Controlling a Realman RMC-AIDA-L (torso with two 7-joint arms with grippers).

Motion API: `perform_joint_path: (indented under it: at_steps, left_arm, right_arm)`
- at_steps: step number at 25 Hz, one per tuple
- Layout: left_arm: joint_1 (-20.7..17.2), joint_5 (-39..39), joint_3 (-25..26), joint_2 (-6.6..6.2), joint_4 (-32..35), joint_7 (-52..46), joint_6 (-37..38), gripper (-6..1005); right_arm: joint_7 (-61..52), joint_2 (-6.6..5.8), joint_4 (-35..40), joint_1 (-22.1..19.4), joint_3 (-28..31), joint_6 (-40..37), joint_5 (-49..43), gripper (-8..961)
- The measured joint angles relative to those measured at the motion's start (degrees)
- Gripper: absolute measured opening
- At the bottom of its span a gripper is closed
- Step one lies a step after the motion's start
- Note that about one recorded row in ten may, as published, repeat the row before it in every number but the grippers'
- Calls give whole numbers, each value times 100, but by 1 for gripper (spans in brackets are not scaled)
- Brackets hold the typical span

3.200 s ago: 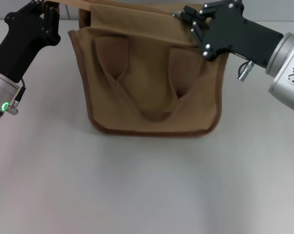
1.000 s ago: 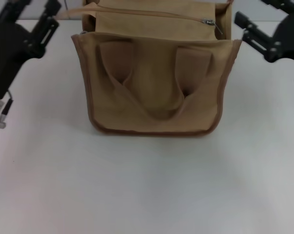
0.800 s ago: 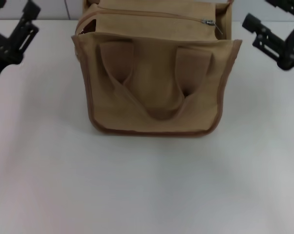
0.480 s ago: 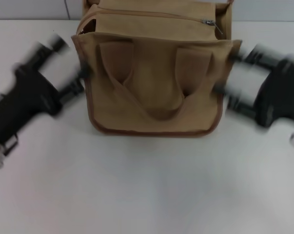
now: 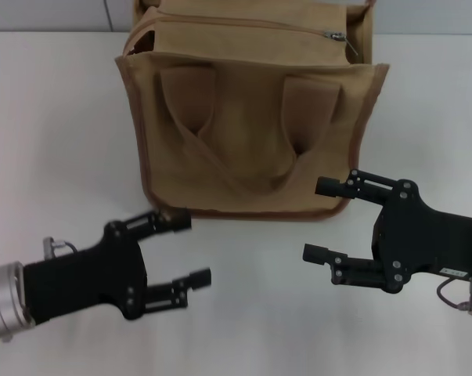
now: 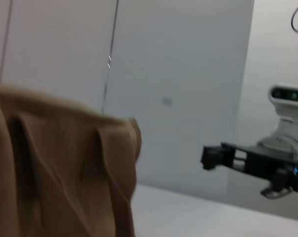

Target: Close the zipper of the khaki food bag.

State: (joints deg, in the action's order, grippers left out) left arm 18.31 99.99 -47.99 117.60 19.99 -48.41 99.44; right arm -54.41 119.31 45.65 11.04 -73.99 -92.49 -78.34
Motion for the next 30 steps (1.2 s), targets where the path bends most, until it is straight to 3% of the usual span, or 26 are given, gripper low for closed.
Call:
perform_joint_path:
  at_steps: [5, 12, 22, 30]
  left_arm:
    - [-28, 412, 3, 32, 58, 37, -81, 802]
    - [-144, 443, 72, 64, 69, 301, 61, 802]
    - [-167, 428, 223, 80, 47, 541, 134, 802]
    - [-91, 428, 252, 81, 75, 529, 109, 802]
  right_arm:
    - [245, 5, -587, 208, 7, 179, -3, 769]
    - [647, 19, -1242, 515, -90, 640, -255, 769]
    - [995, 39, -1956, 889, -96, 672, -237, 769]
    - [1009, 50, -2146, 891, -47, 672, -163, 769]
